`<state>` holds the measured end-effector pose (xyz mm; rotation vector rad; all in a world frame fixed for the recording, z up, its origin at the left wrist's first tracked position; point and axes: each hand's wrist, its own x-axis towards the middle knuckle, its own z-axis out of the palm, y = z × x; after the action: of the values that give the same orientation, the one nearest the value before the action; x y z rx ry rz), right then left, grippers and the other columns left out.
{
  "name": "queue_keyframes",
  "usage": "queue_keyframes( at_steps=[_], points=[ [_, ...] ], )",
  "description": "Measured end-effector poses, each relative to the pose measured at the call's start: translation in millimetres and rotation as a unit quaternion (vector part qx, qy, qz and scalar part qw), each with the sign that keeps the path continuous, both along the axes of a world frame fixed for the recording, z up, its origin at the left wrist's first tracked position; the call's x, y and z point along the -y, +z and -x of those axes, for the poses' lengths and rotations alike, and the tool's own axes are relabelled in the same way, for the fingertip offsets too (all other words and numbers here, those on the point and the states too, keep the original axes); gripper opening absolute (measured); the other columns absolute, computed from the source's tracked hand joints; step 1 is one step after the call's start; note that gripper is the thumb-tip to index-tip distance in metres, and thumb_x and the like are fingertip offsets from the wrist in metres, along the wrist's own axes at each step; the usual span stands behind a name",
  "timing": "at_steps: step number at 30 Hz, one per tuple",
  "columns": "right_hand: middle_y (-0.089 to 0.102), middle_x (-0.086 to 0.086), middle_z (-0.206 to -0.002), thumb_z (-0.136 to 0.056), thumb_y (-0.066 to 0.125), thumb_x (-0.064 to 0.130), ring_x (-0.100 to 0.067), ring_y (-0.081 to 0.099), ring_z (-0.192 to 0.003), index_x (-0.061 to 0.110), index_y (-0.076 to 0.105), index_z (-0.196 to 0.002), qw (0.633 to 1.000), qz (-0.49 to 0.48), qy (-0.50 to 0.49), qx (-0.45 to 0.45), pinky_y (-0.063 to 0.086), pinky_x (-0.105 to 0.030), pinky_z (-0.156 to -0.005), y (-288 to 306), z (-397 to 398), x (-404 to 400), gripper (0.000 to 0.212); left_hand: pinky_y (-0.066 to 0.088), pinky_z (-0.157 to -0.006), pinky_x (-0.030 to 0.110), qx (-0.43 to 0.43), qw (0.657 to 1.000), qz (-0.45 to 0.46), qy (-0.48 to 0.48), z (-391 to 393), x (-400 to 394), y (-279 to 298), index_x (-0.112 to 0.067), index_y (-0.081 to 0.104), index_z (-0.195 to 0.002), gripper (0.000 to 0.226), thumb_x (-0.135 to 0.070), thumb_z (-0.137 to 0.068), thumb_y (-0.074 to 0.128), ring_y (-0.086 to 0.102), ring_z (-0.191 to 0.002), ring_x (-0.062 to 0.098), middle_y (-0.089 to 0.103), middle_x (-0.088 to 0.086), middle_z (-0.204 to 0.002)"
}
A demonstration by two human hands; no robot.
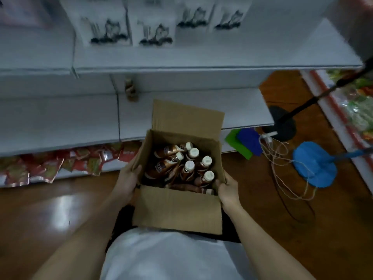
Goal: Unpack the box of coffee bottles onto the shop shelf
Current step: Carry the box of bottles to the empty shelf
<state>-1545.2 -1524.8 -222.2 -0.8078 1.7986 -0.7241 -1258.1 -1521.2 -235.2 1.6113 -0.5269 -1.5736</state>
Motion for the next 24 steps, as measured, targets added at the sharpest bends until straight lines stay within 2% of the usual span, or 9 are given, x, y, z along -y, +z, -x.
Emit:
queue_keyframes(
  at_steps=[2,4,7,9,12,17,21,24],
  points=[
    [0.072,0.003,-0.114,-0.086,0.044,-0.008,-0.015,0.065,-0.110,0.022,0.068,-0.122,0.998,-0.003,0.064,-0.008,0.053,-0.036,-0.096,-34,23,21,0.053,0.048,-0.097,0.043,0.018,0.997,-0.015,0.067,24,-6,-39,-0.022,0.049,-0.139,0.042,-0.007,-0.101,0.041,0.062,-0.110,0.024,0.065,0.003,-0.119],
    [0.072,0.006,-0.111,-0.087,0.044,-0.007,-0.009,0.065,-0.106,0.021,0.068,-0.122,0.995,-0.010,0.100,-0.010,0.053,-0.024,-0.086,-68,40,38,0.051,0.046,-0.100,0.046,0.019,0.995,-0.022,0.094,43,-10,-83,-0.021,0.049,-0.140,0.044,-0.005,-0.100,0.042,0.060,-0.114,0.028,0.062,0.009,-0.127],
    [0.070,0.013,-0.103,-0.089,0.044,-0.006,-0.004,0.064,-0.097,0.024,0.066,-0.124,0.993,-0.022,0.116,-0.008,0.051,-0.022,-0.082,-123,52,54,0.052,0.043,-0.103,0.053,0.008,0.994,-0.025,0.105,53,-7,-144,-0.029,0.051,-0.138,0.046,-0.006,-0.100,0.041,0.056,-0.122,0.031,0.059,0.009,-0.134],
    [0.070,0.012,-0.103,-0.090,0.044,-0.006,-0.003,0.064,-0.095,0.023,0.066,-0.126,0.992,-0.028,0.122,-0.006,0.052,-0.020,-0.079,-167,53,60,0.051,0.044,-0.103,0.051,-0.001,0.993,-0.023,0.112,53,-4,-191,-0.031,0.052,-0.136,0.046,-0.006,-0.099,0.040,0.057,-0.121,0.030,0.059,0.008,-0.134],
    [0.070,0.003,-0.116,-0.089,0.044,-0.006,-0.013,0.064,-0.103,0.022,0.064,-0.127,0.991,-0.024,0.128,0.009,0.053,-0.025,-0.085,-229,47,62,0.052,0.049,-0.096,0.044,0.004,0.991,-0.007,0.136,55,-1,-247,-0.025,0.050,-0.138,0.046,-0.004,-0.100,0.037,0.059,-0.115,0.031,0.059,0.011,-0.130],
    [0.069,0.013,-0.093,-0.087,0.042,-0.010,-0.006,0.063,-0.086,0.021,0.067,-0.122,0.991,0.013,0.125,0.036,0.051,-0.018,-0.069,-313,41,64,0.053,0.051,-0.090,0.042,0.027,0.987,0.021,0.158,60,-18,-324,-0.024,0.046,-0.141,0.047,-0.004,-0.101,0.034,0.059,-0.111,0.027,0.057,0.009,-0.128],
    [0.070,0.001,-0.105,-0.089,0.043,-0.007,-0.014,0.065,-0.093,0.020,0.067,-0.124,0.991,0.043,0.111,0.055,0.055,-0.028,-0.082,-350,40,59,0.050,0.052,-0.084,0.041,0.038,0.986,0.054,0.155,54,-26,-353,-0.025,0.047,-0.140,0.044,-0.008,-0.101,0.037,0.061,-0.108,0.027,0.059,0.011,-0.126],
    [0.071,-0.003,-0.108,-0.087,0.046,-0.005,-0.020,0.066,-0.098,0.019,0.070,-0.119,0.993,0.037,0.096,0.052,0.055,-0.031,-0.084,-356,43,42,0.047,0.052,-0.080,0.039,0.035,0.986,0.050,0.156,58,-40,-351,-0.025,0.046,-0.141,0.045,-0.008,-0.101,0.036,0.061,-0.108,0.027,0.060,0.009,-0.123]
  ],
)
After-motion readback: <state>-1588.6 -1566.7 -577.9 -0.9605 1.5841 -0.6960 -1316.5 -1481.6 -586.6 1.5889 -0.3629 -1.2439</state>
